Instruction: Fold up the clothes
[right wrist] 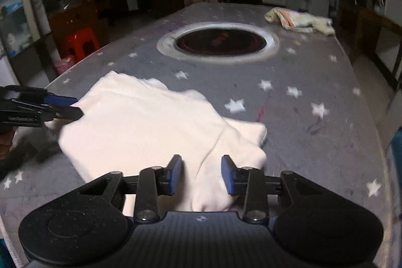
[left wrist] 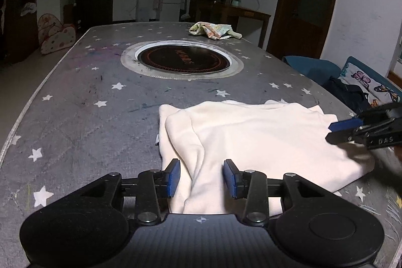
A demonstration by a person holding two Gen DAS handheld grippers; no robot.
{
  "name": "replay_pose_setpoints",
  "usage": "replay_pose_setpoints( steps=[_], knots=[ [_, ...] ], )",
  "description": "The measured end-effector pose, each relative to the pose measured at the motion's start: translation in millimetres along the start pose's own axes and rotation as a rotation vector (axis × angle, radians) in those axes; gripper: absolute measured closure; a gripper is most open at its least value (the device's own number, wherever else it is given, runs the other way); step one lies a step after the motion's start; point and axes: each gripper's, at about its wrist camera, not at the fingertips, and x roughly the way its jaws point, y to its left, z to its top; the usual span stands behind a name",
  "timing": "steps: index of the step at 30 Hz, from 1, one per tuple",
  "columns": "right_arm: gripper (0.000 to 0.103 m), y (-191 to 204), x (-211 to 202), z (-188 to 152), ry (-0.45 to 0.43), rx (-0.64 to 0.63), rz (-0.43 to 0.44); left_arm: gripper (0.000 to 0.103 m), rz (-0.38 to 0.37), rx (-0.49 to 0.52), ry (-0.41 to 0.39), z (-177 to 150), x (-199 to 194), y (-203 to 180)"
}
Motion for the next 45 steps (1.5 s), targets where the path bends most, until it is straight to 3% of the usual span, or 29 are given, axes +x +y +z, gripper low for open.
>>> replay_pose_setpoints(
  steps=[2, 6, 28, 36, 45],
  knots=[
    [0.067, -5.1, -1.7, 0.0, -0.004, 0.036, 0.012, 0.060, -0.001, -0.011, 0.005, 1.0, 0.2, 1.4],
    [0.065, 4.8, -9.8, 4.3, -0.017, -0.010, -0.013, 0.055, 0.009, -0.018, 0.008, 3.7, -1.0, 1.2],
    [0.036, 29.1, 14.8, 13.8, 0.008, -0.031, -0.026, 0.025, 0.082, -0.010, -0.002, 6.0, -10.5, 0.8],
    [0.035, 36.8, 13.8, 18.8, 0.003, -0.058, -0.049, 0.012, 0.095, -0.018, -0.007, 5.8, -10.3, 2.5],
    [0.024, 54.1, 24.9, 34.5, -0.027, -0.077, -0.023, 0.000, 0.111, -0.046, -0.027, 5.1, -16.5, 10.5]
  ],
)
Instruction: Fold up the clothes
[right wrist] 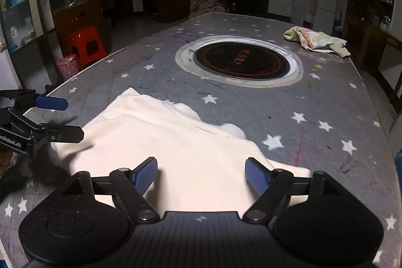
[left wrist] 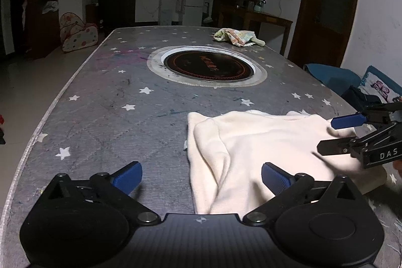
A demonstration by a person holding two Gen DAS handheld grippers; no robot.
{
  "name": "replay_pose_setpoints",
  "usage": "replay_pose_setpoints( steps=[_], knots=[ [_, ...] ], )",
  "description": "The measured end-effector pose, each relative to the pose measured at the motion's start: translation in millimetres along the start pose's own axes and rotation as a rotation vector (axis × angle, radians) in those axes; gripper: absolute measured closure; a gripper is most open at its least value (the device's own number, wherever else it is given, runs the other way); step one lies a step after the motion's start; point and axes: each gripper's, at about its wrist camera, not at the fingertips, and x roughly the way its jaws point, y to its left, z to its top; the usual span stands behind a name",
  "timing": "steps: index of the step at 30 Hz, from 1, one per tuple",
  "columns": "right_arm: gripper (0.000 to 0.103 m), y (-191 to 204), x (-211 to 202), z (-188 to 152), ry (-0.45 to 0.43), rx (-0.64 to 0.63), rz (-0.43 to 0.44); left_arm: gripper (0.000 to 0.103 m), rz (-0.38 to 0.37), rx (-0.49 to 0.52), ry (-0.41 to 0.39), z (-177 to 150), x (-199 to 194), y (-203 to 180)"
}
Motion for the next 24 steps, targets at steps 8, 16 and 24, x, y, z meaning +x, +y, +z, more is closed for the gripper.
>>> replay_pose_setpoints(
  steps=[8, 16, 24],
  knots=[
    [0.023, 12.1, 25.0, 11.5, 0.012, -0.012, 0.012, 0.000, 0.012, -0.013, -0.008, -3.4, -1.3, 7.5],
    [0.035, 23.0, 35.0, 26.1, 0.009, -0.034, 0.056, 0.000, 0.029, -0.050, -0.046, -2.5, -5.3, 16.8],
    [0.045, 40.8, 57.5, 47.1, 0.002, -0.045, 0.158, 0.000, 0.064, -0.084, -0.061, -1.1, -7.9, 25.4]
  ],
)
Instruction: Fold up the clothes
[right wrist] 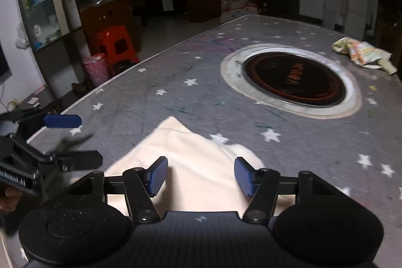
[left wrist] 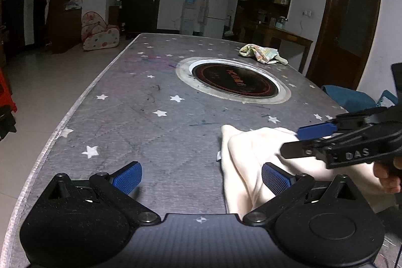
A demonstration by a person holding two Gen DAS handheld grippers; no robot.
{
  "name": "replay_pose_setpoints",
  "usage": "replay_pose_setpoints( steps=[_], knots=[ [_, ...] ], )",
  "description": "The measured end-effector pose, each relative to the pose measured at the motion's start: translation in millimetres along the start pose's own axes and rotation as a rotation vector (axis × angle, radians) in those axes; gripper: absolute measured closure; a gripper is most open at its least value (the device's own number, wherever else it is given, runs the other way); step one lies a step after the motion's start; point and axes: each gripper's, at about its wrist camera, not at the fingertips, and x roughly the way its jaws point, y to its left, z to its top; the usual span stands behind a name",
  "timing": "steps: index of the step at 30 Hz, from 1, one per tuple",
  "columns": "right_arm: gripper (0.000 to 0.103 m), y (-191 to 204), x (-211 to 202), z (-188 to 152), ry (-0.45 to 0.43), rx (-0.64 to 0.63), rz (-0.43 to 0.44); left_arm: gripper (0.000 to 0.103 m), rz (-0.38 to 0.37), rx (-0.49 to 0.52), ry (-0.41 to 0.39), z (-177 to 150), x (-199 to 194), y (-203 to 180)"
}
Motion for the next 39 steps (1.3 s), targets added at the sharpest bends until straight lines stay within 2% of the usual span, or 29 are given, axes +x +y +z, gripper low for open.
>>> replay_pose_setpoints(
  steps=[5, 10, 14, 19, 23, 27, 33, 36, 39],
  knots=[
    [0.045, 2.0, 24.1, 7.4, 0.021, 0.021, 0.053, 0.000, 0.008, 0.005, -0.005, -0.3, -2.2, 4.0],
    [0.045, 2.2, 25.1, 15.3, 0.007, 0.019, 0.047, 0.000, -0.010, -0.031, -0.003, 1.6, -6.3, 14.0],
    [0.045, 6.3, 6.3, 17.8, -0.002, -0.030, 0.045, 0.000, -0.024, -0.060, 0.002, 2.3, -9.6, 22.6],
    [0.045, 19.9, -7.8, 3.1, 0.050, -0.133, 0.041, 0.000, -0.030, -0.064, 0.009, 3.1, -8.1, 23.4],
    [0.046, 32.5, -2.5, -13.5, 0.101, -0.195, 0.031, 0.000, -0.037, -0.066, 0.019, 4.6, -6.3, 21.8],
    [0.046, 41.8, -13.3, -14.5, 0.067, -0.230, 0.006, 0.000, -0.022, -0.085, 0.029, 6.2, -7.1, 25.6],
    [0.046, 76.2, -32.3, -21.4, 0.046, -0.311, 0.084, 0.000, 0.002, -0.154, 0.054, 8.6, -5.4, 34.7],
    [0.048, 97.5, -31.5, -28.1, 0.048, -0.363, 0.115, 0.000, -0.017, -0.184, 0.069, 9.9, -4.6, 35.3],
    [0.055, 112.0, -24.0, -32.7, 0.057, -0.396, 0.127, 0.000, -0.040, -0.205, 0.080, 11.4, -4.1, 33.6]
  ],
)
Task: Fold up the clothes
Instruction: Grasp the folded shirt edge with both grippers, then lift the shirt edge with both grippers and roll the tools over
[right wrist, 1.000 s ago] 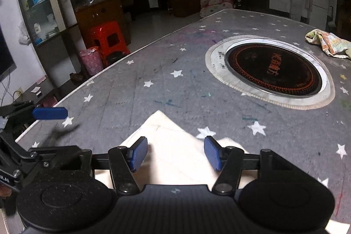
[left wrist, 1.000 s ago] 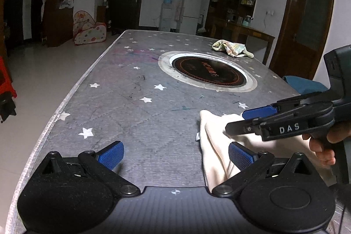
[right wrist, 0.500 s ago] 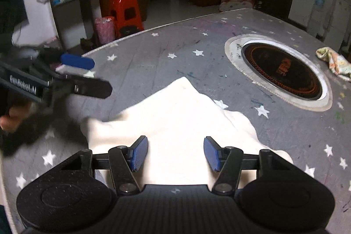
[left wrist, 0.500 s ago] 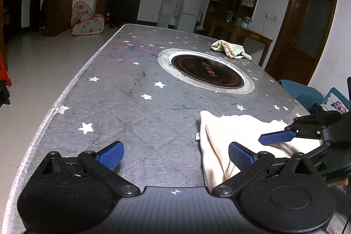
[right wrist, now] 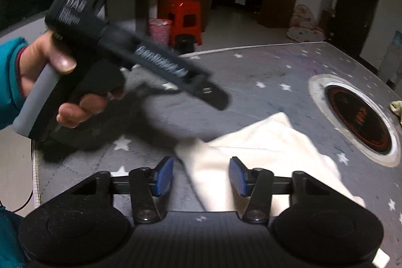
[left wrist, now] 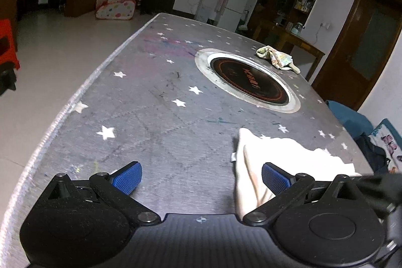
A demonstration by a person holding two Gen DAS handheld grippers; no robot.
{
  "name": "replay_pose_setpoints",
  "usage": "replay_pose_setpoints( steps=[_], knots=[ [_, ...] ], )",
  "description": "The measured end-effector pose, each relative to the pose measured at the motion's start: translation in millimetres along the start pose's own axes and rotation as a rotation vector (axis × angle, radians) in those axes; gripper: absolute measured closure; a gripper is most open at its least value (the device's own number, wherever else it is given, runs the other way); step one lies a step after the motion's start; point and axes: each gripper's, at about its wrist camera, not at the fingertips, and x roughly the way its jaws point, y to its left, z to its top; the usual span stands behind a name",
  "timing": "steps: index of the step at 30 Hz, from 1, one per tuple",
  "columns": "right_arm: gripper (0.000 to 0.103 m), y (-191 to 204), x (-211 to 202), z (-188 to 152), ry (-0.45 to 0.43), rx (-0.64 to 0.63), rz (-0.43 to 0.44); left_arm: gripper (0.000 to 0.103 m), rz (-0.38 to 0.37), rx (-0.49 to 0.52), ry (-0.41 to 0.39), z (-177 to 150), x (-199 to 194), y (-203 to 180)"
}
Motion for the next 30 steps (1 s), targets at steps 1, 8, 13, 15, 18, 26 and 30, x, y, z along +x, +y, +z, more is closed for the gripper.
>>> replay_pose_setpoints(
  steps=[1, 8, 13, 15, 18, 26, 30],
  knots=[
    [0.056, 2.5, 4.3, 0.5, 0.007, -0.002, -0.004, 0.000, -0.007, -0.006, 0.005, 0.3, 0.5, -0.7],
    [0.080, 6.3, 13.8, -3.5, 0.007, -0.019, -0.060, 0.000, -0.080, -0.121, 0.067, 1.0, 7.6, 3.1],
    [0.090, -10.7, 0.8, -4.4, -0.034, 0.084, -0.027, 0.000, -0.146, -0.209, 0.104, 1.1, 12.6, 3.3],
    [0.090, -16.3, -7.3, -3.9, -0.054, 0.126, -0.005, 0.000, -0.177, -0.268, 0.124, 1.9, 15.9, 3.9],
    [0.090, -29.1, -22.4, -2.5, -0.094, 0.204, 0.027, 0.000, -0.227, -0.352, 0.154, 2.6, 21.6, 3.6],
    [0.091, -40.9, -51.8, -10.8, -0.161, 0.300, 0.101, 0.003, -0.367, -0.495, 0.244, -8.9, 42.8, -7.2],
    [0.092, -35.3, -54.7, -16.0, -0.169, 0.302, 0.128, 0.021, -0.406, -0.531, 0.256, -16.6, 47.0, -8.5]
  ],
)
